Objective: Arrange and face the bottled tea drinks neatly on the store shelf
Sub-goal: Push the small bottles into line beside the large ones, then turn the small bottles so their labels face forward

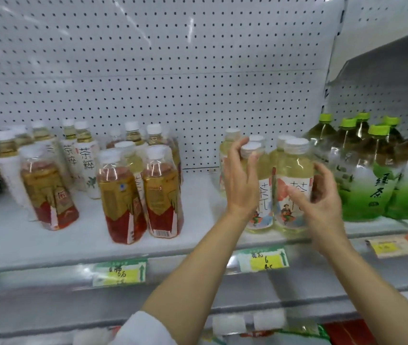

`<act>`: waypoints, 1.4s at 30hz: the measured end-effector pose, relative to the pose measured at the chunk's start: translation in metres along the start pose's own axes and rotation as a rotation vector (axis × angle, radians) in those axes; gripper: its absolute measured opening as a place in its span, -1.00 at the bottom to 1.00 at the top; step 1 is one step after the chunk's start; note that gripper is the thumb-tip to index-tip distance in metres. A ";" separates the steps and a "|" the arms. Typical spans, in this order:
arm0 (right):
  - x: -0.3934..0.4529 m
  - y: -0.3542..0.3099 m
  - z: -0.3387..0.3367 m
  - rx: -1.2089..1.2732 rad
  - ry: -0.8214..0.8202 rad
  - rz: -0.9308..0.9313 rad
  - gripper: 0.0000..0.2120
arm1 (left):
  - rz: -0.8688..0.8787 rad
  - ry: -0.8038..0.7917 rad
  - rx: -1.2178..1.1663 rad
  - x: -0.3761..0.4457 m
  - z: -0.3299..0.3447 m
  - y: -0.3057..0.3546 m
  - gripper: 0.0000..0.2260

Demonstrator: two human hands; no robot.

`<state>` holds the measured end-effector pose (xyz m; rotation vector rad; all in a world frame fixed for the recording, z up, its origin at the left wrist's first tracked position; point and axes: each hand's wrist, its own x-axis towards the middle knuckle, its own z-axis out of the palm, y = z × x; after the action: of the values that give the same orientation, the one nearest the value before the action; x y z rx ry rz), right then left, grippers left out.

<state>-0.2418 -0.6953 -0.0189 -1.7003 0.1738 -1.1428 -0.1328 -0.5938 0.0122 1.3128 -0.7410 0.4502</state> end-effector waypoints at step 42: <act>0.062 -0.075 0.214 -0.375 -0.330 -0.378 -0.61 | -0.308 -0.423 1.072 0.197 -0.245 0.037 -0.52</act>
<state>-0.0777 -0.5563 0.0753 -2.3006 -0.1577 -1.1253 0.0362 -0.3690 0.1587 2.5438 -0.6233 0.3158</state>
